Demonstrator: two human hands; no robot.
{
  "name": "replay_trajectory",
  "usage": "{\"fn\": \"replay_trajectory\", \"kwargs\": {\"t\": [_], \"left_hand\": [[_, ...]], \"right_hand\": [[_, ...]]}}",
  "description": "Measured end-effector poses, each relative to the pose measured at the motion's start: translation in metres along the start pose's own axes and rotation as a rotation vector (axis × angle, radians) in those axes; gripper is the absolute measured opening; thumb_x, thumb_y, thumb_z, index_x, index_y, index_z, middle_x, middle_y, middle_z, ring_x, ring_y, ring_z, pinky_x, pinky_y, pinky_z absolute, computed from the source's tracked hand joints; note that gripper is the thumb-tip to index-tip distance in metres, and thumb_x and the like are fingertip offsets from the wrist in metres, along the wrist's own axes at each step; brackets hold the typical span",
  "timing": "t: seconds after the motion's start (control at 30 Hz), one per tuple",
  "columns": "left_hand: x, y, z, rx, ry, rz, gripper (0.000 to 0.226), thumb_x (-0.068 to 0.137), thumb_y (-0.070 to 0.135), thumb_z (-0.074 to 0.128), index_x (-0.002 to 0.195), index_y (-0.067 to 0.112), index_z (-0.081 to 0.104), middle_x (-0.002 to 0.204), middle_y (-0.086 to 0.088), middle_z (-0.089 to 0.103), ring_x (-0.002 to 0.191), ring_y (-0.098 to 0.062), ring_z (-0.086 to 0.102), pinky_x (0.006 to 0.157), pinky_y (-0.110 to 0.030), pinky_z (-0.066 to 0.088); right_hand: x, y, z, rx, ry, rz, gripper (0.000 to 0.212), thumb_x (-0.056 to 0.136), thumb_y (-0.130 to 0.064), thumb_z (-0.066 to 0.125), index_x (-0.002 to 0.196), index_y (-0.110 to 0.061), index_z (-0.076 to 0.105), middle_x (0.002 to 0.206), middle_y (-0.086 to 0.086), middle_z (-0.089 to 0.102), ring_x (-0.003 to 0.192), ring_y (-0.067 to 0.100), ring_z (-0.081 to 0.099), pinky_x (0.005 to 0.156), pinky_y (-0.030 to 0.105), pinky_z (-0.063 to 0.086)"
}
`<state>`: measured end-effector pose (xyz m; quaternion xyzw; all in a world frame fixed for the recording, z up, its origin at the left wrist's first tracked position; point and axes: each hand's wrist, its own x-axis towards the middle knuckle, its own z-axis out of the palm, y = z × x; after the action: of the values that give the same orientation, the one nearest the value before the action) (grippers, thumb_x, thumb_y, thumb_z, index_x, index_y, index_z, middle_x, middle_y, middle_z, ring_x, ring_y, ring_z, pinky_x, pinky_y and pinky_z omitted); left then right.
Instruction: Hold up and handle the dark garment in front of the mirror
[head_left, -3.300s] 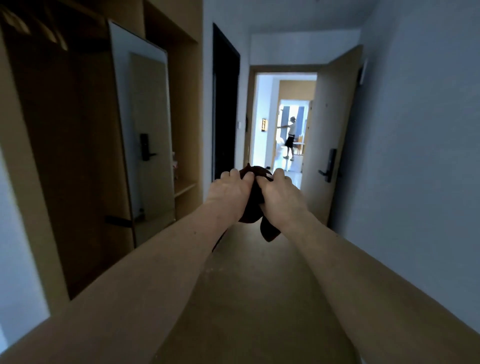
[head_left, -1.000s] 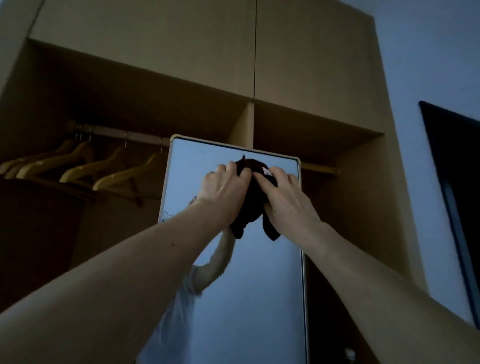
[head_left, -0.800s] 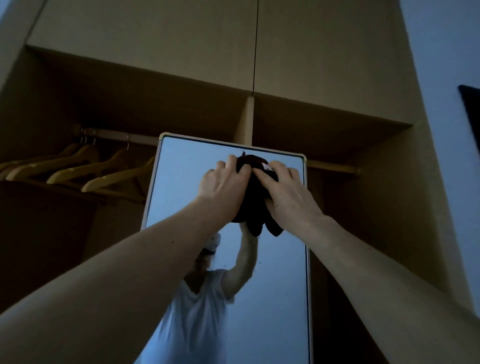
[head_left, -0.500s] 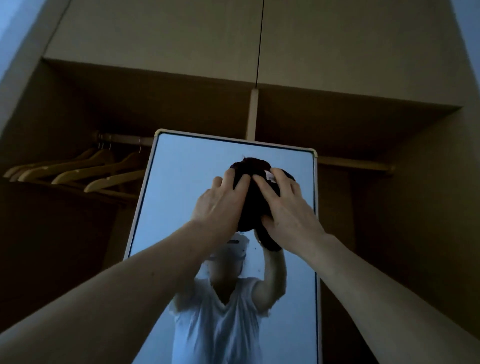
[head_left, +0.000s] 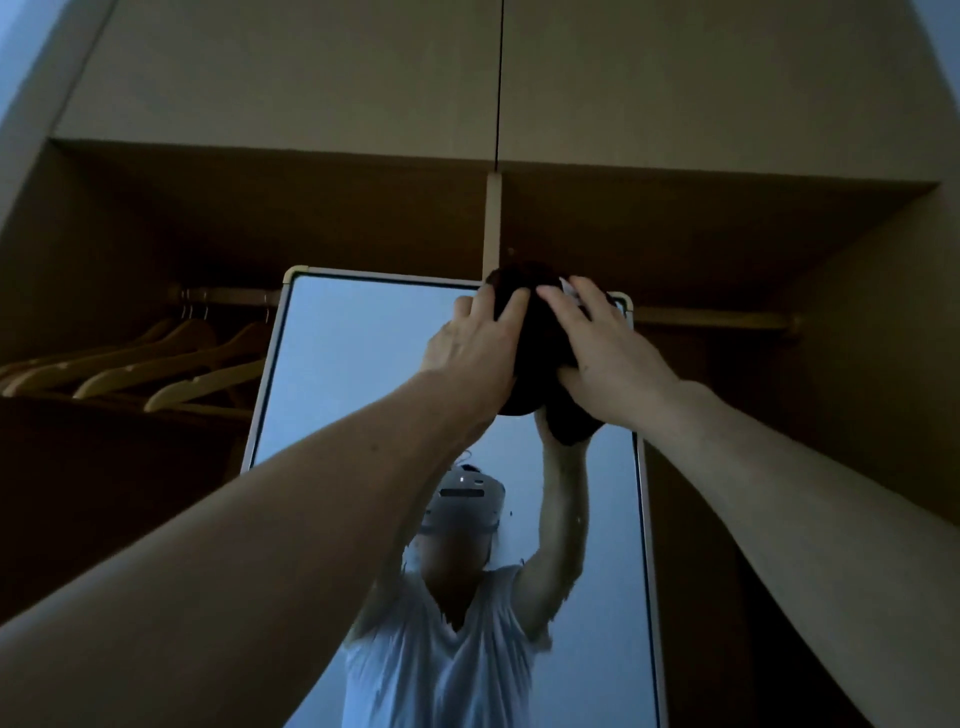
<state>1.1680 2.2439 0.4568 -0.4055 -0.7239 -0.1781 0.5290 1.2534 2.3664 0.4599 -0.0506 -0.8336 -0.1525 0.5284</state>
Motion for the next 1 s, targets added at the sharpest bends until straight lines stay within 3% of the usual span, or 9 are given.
{"fn": "replay_trajectory", "kwargs": {"t": [0.23, 0.37, 0.5, 0.6, 0.8, 0.9, 1.0], "left_hand": [[-0.055, 0.001, 0.011, 0.065, -0.044, 0.121, 0.084, 0.088, 0.028, 0.06, 0.151, 0.018, 0.005, 0.148, -0.012, 0.018, 0.132, -0.03, 0.025, 0.094, -0.036, 0.044], [-0.087, 0.004, 0.025, 0.077, -0.059, 0.234, 0.083, 0.075, 0.023, 0.07, 0.146, 0.009, 0.031, 0.141, -0.021, 0.038, 0.12, -0.038, 0.047, 0.076, -0.041, 0.054], [-0.063, 0.008, 0.02, 0.109, -0.044, 0.218, 0.082, 0.089, 0.031, 0.055, 0.152, 0.019, 0.003, 0.151, -0.008, 0.017, 0.134, -0.027, 0.028, 0.096, -0.034, 0.042], [-0.027, 0.012, 0.009, 0.111, -0.031, 0.177, 0.081, 0.09, 0.029, 0.057, 0.151, 0.022, 0.005, 0.15, -0.007, 0.021, 0.133, -0.027, 0.029, 0.097, -0.038, 0.041], [0.017, 0.019, 0.0, 0.129, -0.077, 0.108, 0.084, 0.086, 0.035, 0.061, 0.151, 0.025, 0.008, 0.149, -0.008, 0.024, 0.132, -0.03, 0.031, 0.099, -0.044, 0.038], [0.001, 0.02, 0.002, 0.197, -0.066, 0.138, 0.082, 0.089, 0.033, 0.058, 0.151, 0.023, 0.005, 0.15, -0.009, 0.022, 0.133, -0.029, 0.03, 0.1, -0.042, 0.037], [-0.047, 0.011, 0.016, 0.237, -0.064, 0.239, 0.08, 0.086, 0.031, 0.053, 0.151, 0.016, 0.01, 0.148, -0.013, 0.026, 0.129, -0.032, 0.036, 0.099, -0.041, 0.039]], "right_hand": [[-0.063, -0.014, 0.031, -0.019, 0.057, 0.026, 0.074, 0.089, -0.028, 0.057, 0.148, -0.03, 0.013, 0.152, 0.003, 0.005, 0.14, 0.03, 0.013, 0.1, 0.042, 0.045], [-0.11, -0.014, 0.044, -0.078, -0.013, -0.02, 0.078, 0.089, -0.047, 0.051, 0.149, -0.028, 0.005, 0.154, 0.012, 0.006, 0.139, 0.035, 0.023, 0.093, 0.039, 0.051], [-0.086, -0.004, 0.032, -0.093, -0.055, 0.033, 0.081, 0.092, -0.043, 0.051, 0.149, -0.029, -0.005, 0.154, 0.008, -0.003, 0.138, 0.033, 0.023, 0.091, 0.035, 0.05], [-0.05, 0.008, 0.013, -0.056, -0.07, 0.062, 0.08, 0.092, -0.036, 0.055, 0.148, -0.032, -0.002, 0.152, 0.005, 0.003, 0.132, 0.032, 0.031, 0.085, 0.035, 0.049], [-0.006, 0.022, -0.002, -0.006, -0.07, 0.107, 0.082, 0.089, -0.027, 0.059, 0.148, -0.031, 0.002, 0.151, 0.01, 0.008, 0.126, 0.038, 0.038, 0.088, 0.042, 0.049], [-0.028, 0.007, 0.01, 0.004, -0.046, 0.157, 0.084, 0.086, -0.037, 0.059, 0.147, -0.028, 0.0, 0.151, 0.012, 0.007, 0.128, 0.04, 0.033, 0.087, 0.041, 0.046], [-0.077, -0.016, 0.031, 0.009, -0.042, 0.16, 0.091, 0.082, -0.056, 0.054, 0.146, -0.028, -0.003, 0.152, 0.012, 0.003, 0.134, 0.039, 0.024, 0.097, 0.044, 0.044]]}}
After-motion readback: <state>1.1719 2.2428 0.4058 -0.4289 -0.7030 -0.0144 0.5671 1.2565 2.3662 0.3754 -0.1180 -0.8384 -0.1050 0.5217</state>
